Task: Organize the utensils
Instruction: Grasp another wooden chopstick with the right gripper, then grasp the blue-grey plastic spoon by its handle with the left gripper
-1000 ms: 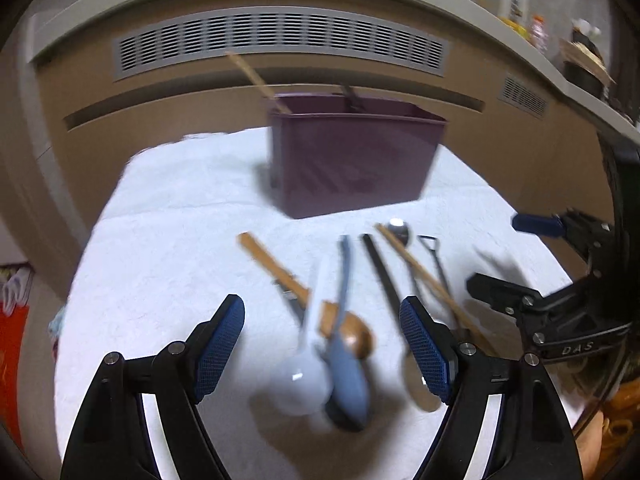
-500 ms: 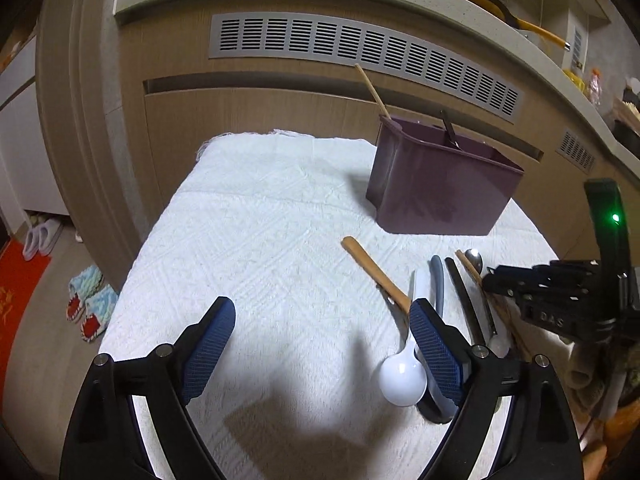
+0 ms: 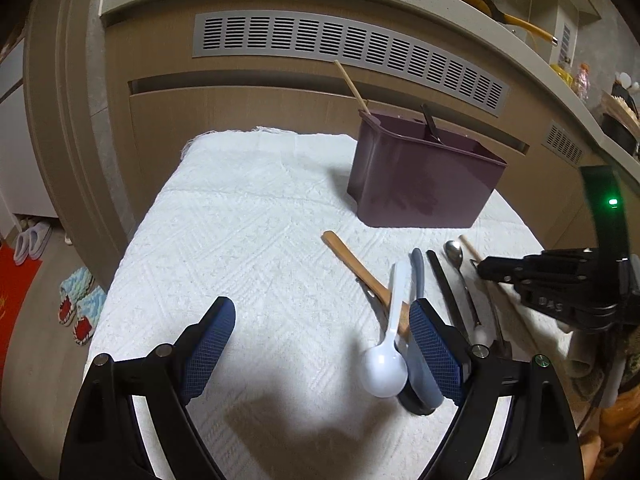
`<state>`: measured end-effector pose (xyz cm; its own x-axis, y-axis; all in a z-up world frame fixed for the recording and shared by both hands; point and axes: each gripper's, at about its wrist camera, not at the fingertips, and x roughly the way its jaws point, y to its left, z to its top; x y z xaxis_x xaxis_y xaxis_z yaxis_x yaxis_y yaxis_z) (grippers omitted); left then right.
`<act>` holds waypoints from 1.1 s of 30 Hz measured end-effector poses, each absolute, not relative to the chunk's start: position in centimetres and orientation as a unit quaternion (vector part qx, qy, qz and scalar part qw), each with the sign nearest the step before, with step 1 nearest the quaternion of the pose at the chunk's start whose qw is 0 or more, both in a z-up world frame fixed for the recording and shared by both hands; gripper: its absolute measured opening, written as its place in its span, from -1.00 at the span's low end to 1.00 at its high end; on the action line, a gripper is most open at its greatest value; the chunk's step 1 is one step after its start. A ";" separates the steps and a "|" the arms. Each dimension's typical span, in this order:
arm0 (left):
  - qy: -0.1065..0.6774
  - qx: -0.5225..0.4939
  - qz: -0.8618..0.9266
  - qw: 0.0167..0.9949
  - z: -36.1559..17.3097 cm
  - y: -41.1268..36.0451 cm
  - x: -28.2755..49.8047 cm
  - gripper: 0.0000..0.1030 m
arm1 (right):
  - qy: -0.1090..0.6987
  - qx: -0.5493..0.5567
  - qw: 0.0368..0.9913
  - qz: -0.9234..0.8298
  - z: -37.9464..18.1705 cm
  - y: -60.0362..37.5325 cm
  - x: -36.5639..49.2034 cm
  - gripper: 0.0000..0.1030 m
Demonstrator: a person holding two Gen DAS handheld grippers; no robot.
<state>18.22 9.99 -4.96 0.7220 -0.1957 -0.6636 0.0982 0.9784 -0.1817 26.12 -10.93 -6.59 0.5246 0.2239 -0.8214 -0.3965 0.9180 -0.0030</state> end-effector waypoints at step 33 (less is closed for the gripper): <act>0.527 0.139 -0.188 0.817 -8.7 -3.2 31.1 -0.60 | 0.434 -0.019 0.878 0.200 -6.2 -17.5 21.6 -0.89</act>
<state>31.11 -3.19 -8.71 0.3737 -0.1601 -0.9136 0.4531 0.8910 0.0292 21.63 -17.54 -6.22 0.5424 0.3347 -0.7706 -0.3686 0.9190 0.1398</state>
